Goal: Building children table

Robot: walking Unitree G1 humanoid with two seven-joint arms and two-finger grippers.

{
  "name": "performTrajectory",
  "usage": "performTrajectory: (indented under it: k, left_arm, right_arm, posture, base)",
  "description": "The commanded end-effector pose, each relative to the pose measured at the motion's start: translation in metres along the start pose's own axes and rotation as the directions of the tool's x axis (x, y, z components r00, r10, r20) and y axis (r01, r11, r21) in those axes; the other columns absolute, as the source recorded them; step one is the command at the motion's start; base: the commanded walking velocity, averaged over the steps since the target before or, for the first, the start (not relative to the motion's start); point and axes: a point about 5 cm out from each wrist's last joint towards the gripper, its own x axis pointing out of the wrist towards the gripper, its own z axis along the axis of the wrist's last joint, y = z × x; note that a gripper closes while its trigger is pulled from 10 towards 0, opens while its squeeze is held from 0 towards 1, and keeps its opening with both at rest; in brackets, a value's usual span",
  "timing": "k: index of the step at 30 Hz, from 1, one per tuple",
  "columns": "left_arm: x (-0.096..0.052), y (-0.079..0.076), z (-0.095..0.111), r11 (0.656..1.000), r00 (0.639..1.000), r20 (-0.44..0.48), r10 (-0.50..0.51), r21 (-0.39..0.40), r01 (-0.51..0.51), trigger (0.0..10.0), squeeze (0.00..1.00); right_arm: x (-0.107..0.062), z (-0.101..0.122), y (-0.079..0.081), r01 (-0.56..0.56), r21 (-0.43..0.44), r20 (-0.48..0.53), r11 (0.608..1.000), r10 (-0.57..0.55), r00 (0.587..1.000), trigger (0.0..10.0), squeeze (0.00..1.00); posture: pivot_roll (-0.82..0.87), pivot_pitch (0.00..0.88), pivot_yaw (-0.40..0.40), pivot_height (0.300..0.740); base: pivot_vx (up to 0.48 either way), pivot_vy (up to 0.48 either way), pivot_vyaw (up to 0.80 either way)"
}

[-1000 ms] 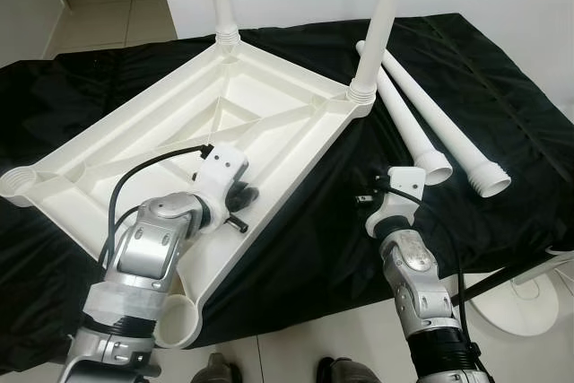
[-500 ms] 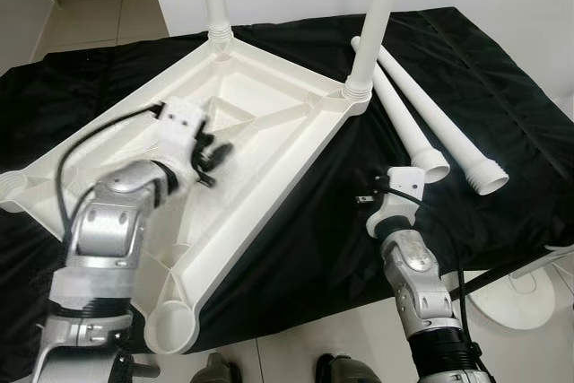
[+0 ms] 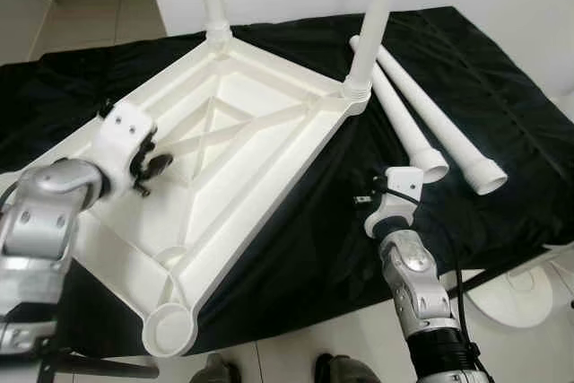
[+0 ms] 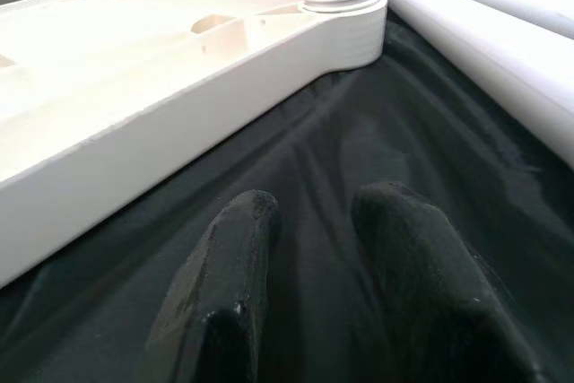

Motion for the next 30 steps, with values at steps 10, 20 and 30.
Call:
performTrajectory:
  k: [10, 20, 30]
  left_arm:
    - [-0.015, -0.034, -0.006, 0.96, 0.964, -0.043, -0.262, 0.091, 0.265, 10.0, 0.0]
    - [-0.017, -0.057, -0.005, 0.921, 0.927, -0.042, -0.374, 0.103, 0.376, 10.0, 0.0]
    - [-0.008, -0.028, 0.007, 0.983, 0.982, 0.048, -0.183, 0.036, 0.182, 10.0, 0.0]
  right_arm:
    - [0.001, -0.001, -0.001, -0.006, -0.004, -0.006, 1.0, 0.006, 1.0, 10.0, 0.0]
    - [0.001, -0.001, 0.0, -0.012, -0.003, -0.009, 1.0, 0.012, 1.0, 10.0, 0.0]
    - [0.0, -0.002, 0.0, -0.009, -0.001, -0.011, 1.0, 0.009, 1.0, 10.0, 0.0]
  posture:
    - [-0.06, 0.108, 0.043, 0.74]
    - [-0.06, 0.111, 0.042, 0.74]
    - [-0.07, 0.111, 0.046, 0.74]
  base:
    - [0.0, 0.0, 0.0]
    - [0.0, 0.0, 0.0]
    - [0.0, 0.0, 0.0]
